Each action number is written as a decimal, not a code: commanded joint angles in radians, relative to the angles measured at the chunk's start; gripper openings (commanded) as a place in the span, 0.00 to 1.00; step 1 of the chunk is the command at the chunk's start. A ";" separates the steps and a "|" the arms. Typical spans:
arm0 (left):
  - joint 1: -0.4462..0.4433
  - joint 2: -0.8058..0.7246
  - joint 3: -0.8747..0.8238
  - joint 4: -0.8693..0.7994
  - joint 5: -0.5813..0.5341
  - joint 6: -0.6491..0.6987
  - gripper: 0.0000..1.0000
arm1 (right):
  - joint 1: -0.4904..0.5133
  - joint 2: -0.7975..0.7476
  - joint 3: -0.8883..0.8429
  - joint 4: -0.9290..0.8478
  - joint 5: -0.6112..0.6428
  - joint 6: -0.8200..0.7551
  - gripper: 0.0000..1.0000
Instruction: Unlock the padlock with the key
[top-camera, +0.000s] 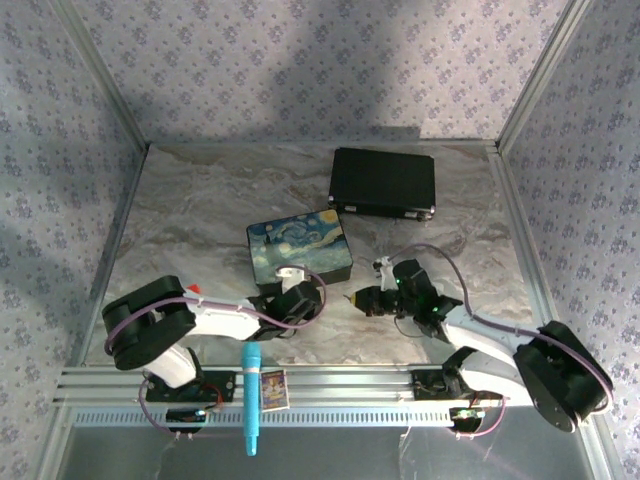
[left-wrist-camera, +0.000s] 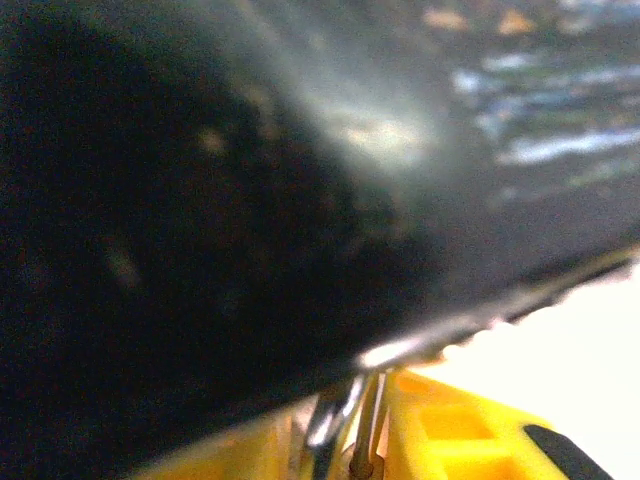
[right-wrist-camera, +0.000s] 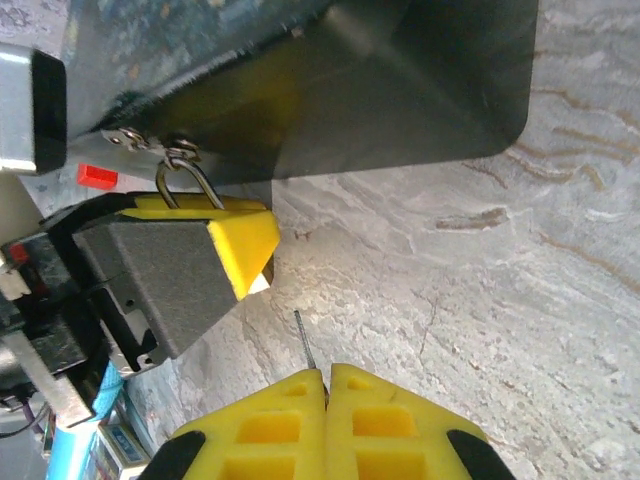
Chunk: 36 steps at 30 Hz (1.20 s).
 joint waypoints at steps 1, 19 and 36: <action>0.000 -0.001 0.018 0.003 0.021 -0.074 0.20 | 0.015 0.042 -0.021 0.100 0.032 0.123 0.00; 0.081 -0.145 -0.064 0.068 -0.014 -0.496 0.05 | 0.023 0.525 -0.001 0.787 -0.200 0.688 0.00; 0.123 -0.102 -0.083 0.128 0.048 -0.695 0.02 | 0.035 0.747 0.053 1.091 -0.249 0.821 0.00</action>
